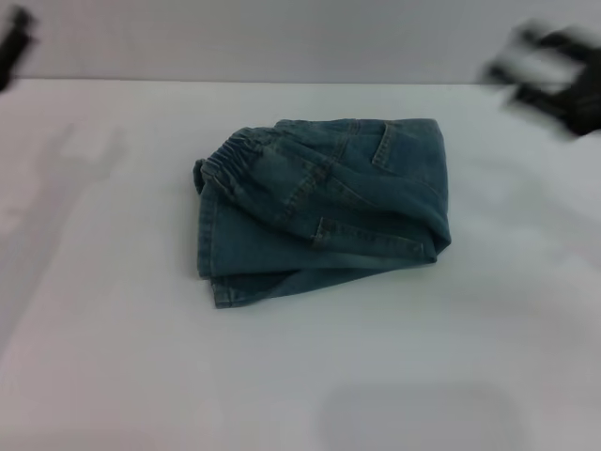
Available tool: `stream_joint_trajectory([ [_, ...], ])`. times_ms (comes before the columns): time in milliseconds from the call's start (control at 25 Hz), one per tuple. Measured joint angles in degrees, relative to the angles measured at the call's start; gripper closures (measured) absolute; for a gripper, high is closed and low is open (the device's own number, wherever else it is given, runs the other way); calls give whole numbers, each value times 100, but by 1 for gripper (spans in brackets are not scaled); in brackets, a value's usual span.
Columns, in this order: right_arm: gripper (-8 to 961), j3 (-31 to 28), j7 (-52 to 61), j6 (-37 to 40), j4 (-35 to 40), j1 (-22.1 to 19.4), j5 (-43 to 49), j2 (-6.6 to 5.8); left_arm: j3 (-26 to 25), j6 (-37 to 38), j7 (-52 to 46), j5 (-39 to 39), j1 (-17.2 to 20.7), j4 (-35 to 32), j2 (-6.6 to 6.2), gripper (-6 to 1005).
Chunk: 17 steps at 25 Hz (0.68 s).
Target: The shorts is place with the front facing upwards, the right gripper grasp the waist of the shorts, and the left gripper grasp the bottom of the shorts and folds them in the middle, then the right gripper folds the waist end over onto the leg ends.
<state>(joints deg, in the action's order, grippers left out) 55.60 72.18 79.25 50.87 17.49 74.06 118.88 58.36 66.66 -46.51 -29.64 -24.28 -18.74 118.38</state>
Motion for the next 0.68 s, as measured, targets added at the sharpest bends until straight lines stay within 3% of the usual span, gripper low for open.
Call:
stream_joint_trajectory([
  [200, 293, -1078, -2159, -68, -1748, -349, -2369, -20, -898, 1381, 332, 291, 249, 557, -14, 199],
  [480, 293, -2248, -5252, -104, -3494, -207, -4342, -14, -1373, 1774, 1069, 502, 538, 822, 9, 199],
  [680, 293, -2609, -6359, -71, -4107, 32, -5348, -3, -1548, 1981, 2011, 608, 542, 1094, 10, 199],
])
